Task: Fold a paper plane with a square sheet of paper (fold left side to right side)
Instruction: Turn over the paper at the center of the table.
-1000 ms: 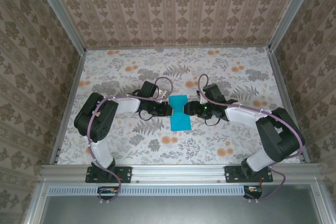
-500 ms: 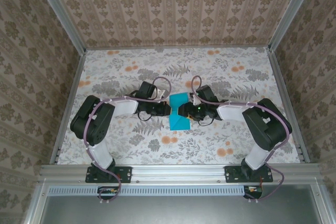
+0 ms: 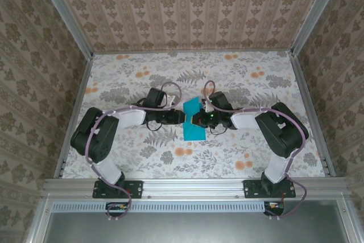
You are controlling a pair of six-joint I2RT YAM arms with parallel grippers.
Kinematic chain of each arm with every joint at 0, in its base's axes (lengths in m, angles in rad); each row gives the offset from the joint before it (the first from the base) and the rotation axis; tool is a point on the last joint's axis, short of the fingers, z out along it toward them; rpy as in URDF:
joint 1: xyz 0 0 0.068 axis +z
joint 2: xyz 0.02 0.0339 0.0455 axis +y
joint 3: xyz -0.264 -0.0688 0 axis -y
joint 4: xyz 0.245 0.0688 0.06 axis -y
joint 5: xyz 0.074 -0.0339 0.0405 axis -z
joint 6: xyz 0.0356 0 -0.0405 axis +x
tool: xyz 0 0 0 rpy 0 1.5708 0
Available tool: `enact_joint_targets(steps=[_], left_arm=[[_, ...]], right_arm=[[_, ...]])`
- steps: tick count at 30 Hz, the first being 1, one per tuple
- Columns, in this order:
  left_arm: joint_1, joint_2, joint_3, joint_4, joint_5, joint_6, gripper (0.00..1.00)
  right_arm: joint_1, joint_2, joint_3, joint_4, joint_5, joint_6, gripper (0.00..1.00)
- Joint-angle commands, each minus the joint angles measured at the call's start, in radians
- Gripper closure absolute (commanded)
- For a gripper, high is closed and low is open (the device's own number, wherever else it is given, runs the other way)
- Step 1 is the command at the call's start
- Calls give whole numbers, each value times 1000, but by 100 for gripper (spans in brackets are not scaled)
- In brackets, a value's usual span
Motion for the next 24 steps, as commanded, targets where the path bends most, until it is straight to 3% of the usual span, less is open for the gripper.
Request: enact_joint_targets(steps=[1, 6, 10, 17, 24], left_arm=[[45, -115, -19, 33, 2, -33, 44], [131, -265, -43, 89, 39, -111, 22], [164, -335, -44, 188, 161, -204, 11], [143, -334, -10, 419, 298, -366, 6], [85, -291, 45, 478, 334, -403, 6]], right_arm=[[-37, -91, 19, 33, -25, -56, 97], [-124, -219, 17, 79, -101, -118, 97], [-181, -303, 23, 168, -192, -105, 97], [-180, -355, 86, 295, -276, -13, 96], [-134, -343, 124, 364, -290, 42, 96]])
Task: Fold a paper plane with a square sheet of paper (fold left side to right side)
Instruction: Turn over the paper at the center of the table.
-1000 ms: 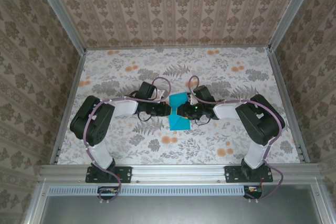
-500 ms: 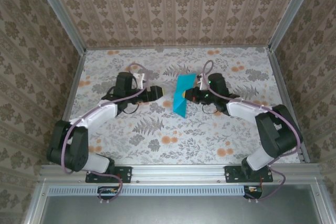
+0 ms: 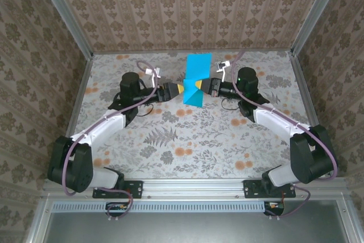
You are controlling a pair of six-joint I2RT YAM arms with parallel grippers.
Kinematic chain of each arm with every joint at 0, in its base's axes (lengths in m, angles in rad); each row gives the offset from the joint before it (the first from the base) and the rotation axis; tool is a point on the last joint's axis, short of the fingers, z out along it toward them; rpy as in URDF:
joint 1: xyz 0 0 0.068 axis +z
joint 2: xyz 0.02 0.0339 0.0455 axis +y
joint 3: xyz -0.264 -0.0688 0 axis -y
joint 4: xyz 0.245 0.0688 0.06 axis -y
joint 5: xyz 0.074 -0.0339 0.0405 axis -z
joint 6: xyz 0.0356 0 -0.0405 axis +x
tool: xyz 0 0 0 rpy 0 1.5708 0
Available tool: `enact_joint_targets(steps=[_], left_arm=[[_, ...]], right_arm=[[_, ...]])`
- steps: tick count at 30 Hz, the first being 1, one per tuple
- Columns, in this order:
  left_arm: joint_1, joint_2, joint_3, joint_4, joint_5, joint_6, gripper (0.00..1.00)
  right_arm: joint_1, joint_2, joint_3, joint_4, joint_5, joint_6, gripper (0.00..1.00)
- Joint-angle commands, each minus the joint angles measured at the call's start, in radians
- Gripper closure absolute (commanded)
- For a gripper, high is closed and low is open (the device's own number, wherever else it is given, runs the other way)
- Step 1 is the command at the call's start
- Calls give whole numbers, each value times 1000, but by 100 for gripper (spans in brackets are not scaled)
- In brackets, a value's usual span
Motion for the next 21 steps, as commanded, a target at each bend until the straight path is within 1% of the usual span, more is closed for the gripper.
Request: enact_joint_targets(steps=[1, 3, 4, 6, 8, 12, 13, 16, 19, 21], left_arm=[[-14, 25, 53, 77, 54, -43, 7], [-14, 36, 59, 91, 59, -52, 9], [-42, 41, 59, 110, 62, -65, 11], [-44, 48, 57, 153, 66, -94, 18], [-44, 48, 52, 189, 61, -115, 26], [-41, 31, 47, 201, 43, -126, 55], [-39, 26, 44, 203, 39, -124, 61], [-34, 5, 33, 203, 31, -117, 74], [-29, -17, 28, 160, 18, -96, 83], [-30, -33, 27, 105, 0, -65, 87]], right_arm=[[21, -9, 39, 93, -44, 53, 96], [26, -1, 40, 132, -45, 79, 96], [27, 3, 37, 151, -45, 94, 95], [29, 12, 36, 160, -46, 109, 95], [32, 18, 31, 159, -45, 112, 94], [29, 17, 6, 147, -28, 108, 91], [28, 16, -1, 140, -25, 106, 90], [20, 7, -23, 103, -11, 86, 87], [6, -19, -44, 50, 13, 55, 84], [-5, -44, -53, -14, 37, 19, 80]])
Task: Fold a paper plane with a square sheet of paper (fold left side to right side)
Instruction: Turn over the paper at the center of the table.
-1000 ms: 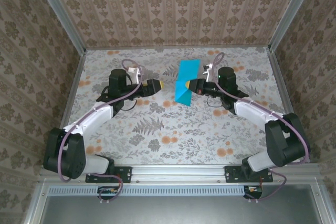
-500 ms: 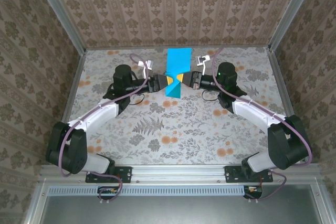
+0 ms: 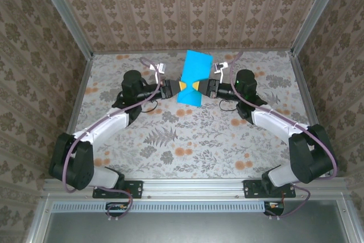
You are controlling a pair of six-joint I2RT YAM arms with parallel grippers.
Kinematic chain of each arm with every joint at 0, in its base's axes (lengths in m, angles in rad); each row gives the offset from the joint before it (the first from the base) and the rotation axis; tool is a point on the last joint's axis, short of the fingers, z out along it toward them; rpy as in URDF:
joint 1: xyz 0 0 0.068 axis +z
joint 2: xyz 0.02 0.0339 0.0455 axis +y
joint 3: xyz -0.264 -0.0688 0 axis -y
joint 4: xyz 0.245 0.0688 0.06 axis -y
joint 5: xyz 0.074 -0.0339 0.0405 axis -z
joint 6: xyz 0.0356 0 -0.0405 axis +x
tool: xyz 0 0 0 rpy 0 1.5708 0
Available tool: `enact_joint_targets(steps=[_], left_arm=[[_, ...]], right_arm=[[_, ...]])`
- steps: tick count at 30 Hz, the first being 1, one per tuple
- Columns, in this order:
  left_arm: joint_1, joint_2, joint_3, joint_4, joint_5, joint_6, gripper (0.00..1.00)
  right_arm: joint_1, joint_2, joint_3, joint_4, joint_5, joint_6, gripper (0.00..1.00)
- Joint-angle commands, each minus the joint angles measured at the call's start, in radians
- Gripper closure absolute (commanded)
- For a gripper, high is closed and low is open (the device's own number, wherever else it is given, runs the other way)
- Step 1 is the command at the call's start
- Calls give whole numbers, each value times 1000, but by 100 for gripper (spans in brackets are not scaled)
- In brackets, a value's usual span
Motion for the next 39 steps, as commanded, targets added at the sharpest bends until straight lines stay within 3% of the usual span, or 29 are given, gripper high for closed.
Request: enact_joint_targets(steps=[1, 5, 7, 10, 15, 19, 22, 25, 30, 33, 39], left_arm=[[8, -57, 0, -82, -27, 68, 87], [-27, -120, 69, -489, -176, 312, 90], [-84, -149, 136, -732, -349, 468, 91], [-174, -158, 225, -990, -630, 588, 96], [-345, -90, 334, -1246, -1088, 624, 98], [-493, 71, 471, -1473, -1445, 589, 100], [-562, 236, 598, -1656, -1625, 504, 100], [-590, 378, 704, -1785, -1705, 400, 100], [-595, 567, 797, -1859, -1695, 306, 100], [-591, 659, 838, -1862, -1638, 305, 100], [-567, 747, 882, -1762, -1421, 362, 100]], right_arm=[[-22, -64, -25, -121, 58, -75, 75], [-56, -177, -33, -394, 197, -217, 63], [-71, -239, -35, -539, 292, -298, 59], [-76, -310, -2, -802, 518, -399, 46], [-103, -388, 14, -1067, 870, -436, 33], [-143, -454, -16, -1139, 980, -427, 27], [-161, -506, -44, -1156, 1024, -416, 25], [-173, -552, -61, -1185, 1044, -410, 24], [-185, -603, -62, -1218, 1063, -407, 24], [-185, -617, -60, -1223, 1057, -407, 24], [-187, -614, -66, -1223, 1033, -407, 24]])
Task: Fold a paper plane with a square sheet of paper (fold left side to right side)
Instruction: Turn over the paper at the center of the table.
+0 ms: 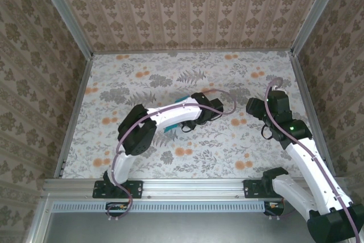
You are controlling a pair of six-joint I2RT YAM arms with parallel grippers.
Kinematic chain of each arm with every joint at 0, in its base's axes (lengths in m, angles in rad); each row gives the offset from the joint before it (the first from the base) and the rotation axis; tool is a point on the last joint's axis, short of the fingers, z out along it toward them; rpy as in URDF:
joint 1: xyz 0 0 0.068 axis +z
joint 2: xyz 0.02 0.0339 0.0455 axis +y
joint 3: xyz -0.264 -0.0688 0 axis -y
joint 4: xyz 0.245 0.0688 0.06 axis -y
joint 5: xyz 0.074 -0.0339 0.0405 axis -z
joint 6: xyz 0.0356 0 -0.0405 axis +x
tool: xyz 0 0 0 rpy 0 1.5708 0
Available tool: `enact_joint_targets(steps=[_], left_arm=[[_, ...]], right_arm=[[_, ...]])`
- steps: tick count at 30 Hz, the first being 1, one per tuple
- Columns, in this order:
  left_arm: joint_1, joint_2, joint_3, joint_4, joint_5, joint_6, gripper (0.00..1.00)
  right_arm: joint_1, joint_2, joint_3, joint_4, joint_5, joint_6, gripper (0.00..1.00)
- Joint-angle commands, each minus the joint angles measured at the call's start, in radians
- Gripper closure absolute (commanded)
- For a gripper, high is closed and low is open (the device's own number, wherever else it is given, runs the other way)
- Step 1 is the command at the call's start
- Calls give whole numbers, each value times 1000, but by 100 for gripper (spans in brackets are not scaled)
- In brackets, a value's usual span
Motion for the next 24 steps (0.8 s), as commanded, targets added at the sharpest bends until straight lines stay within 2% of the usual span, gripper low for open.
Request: enact_joint_targets(steps=[1, 5, 10, 14, 18, 24], left_arm=[[21, 19, 45, 32, 149, 21, 100], [46, 42, 57, 87, 277, 42, 100], [73, 58, 60, 172, 441, 76, 93], [90, 66, 70, 204, 519, 91, 77], [113, 35, 53, 269, 613, 104, 71], [174, -110, -63, 455, 792, 101, 59]], right_arm=[[-7, -5, -15, -25, 6, -5, 24], [-8, 14, -20, -18, -20, -3, 24], [-7, 54, -27, 2, -62, 5, 24], [-7, 94, -27, 26, -117, 6, 24], [-7, 151, -14, 39, -193, -3, 24], [-6, 253, -3, 111, -366, 3, 27]])
